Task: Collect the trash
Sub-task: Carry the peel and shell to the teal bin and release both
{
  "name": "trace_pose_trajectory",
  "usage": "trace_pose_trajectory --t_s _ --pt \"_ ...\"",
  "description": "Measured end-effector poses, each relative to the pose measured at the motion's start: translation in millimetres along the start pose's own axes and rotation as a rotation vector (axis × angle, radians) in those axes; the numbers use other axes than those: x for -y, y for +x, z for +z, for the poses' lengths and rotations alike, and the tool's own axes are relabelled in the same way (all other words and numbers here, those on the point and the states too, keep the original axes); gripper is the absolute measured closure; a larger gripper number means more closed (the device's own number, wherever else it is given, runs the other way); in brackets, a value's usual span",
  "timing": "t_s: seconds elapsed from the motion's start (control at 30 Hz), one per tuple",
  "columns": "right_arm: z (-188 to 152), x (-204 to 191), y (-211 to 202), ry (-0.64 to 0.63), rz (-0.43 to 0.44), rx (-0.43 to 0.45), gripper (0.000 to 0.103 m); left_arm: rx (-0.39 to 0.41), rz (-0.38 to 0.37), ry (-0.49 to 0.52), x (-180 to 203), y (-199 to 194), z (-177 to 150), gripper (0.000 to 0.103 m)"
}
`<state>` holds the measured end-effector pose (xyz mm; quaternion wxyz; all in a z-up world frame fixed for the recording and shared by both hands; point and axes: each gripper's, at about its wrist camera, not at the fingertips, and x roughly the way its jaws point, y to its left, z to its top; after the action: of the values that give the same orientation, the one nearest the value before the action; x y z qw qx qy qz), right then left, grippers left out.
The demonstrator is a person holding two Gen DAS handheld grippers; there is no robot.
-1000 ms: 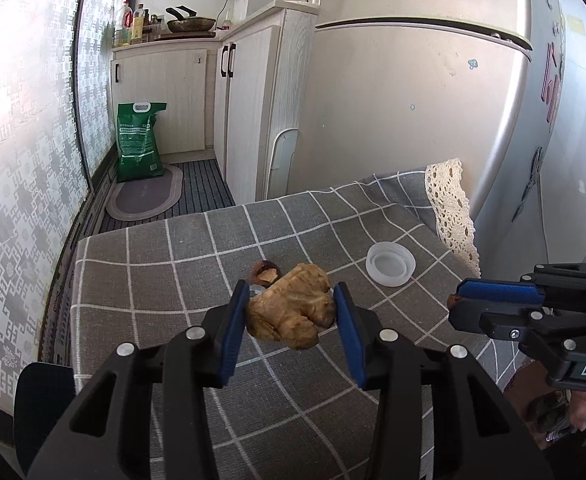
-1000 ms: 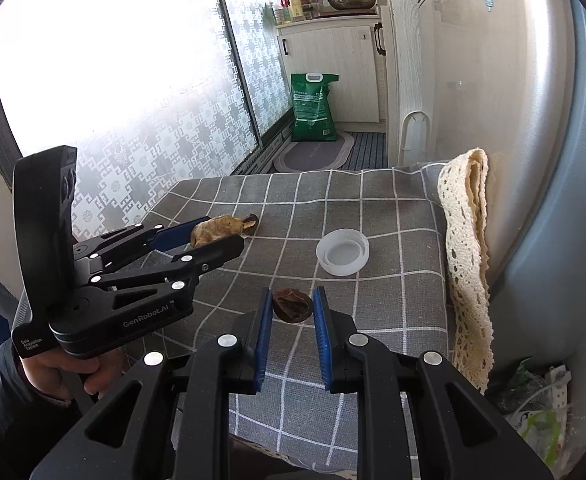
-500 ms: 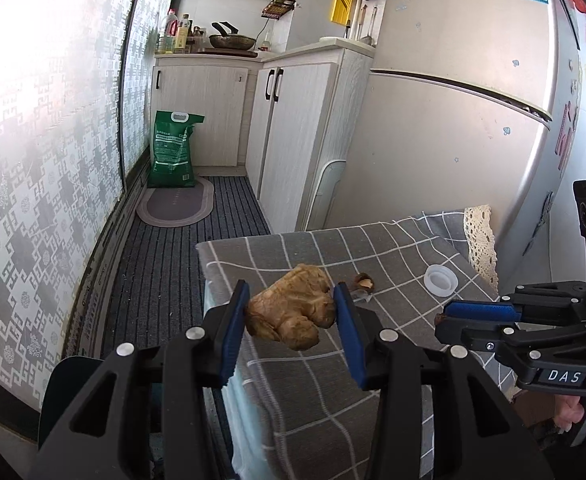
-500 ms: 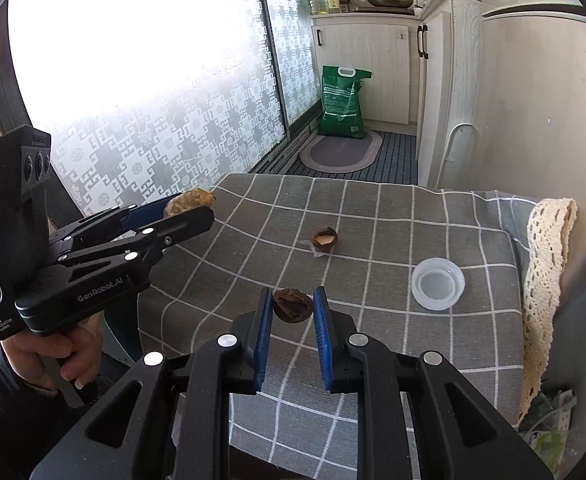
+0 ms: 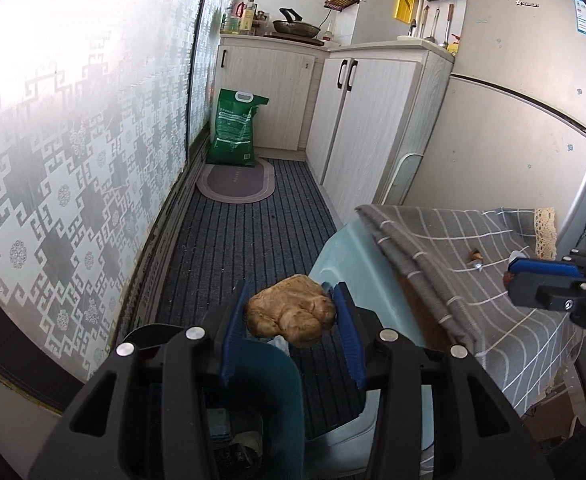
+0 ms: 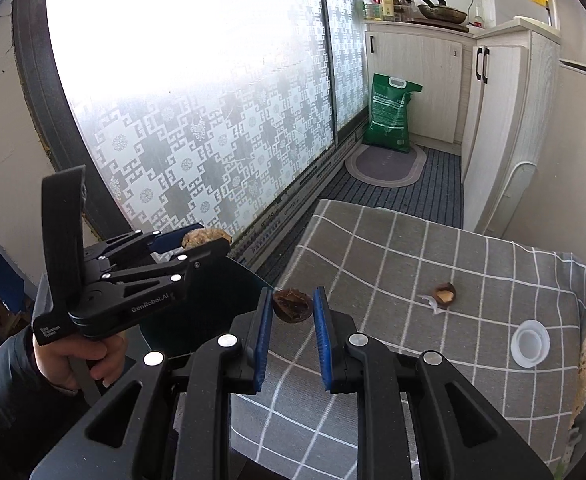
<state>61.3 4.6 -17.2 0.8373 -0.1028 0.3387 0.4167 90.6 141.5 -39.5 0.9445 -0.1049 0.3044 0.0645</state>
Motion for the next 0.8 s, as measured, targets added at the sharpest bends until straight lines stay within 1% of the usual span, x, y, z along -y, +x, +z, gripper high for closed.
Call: trace_pose_trajectory --t_s 0.1,0.2,0.37,0.53,0.63,0.73,0.8 --pt "7 -11 5 -0.012 0.014 0.002 0.083 -0.042 0.038 -0.001 -20 5 -11 0.057" --pt "12 -23 12 -0.024 0.027 0.001 0.083 -0.102 0.067 -0.006 -38 14 -23 0.057" --pt "19 -39 25 -0.040 0.044 -0.010 0.083 -0.223 0.085 -0.020 -62 28 -46 0.057" --pt "24 -51 38 -0.048 0.057 -0.025 0.083 -0.342 0.118 -0.007 -76 44 -70 0.057" --pt "26 -59 46 -0.058 0.065 -0.036 0.083 -0.399 0.122 0.009 -81 53 -81 0.057" --pt "26 -66 54 -0.066 0.069 -0.051 0.083 -0.427 0.128 0.017 -84 59 -89 0.058" --pt "26 -69 59 -0.068 0.071 -0.064 0.083 -0.430 0.118 0.018 -84 61 -91 0.052"
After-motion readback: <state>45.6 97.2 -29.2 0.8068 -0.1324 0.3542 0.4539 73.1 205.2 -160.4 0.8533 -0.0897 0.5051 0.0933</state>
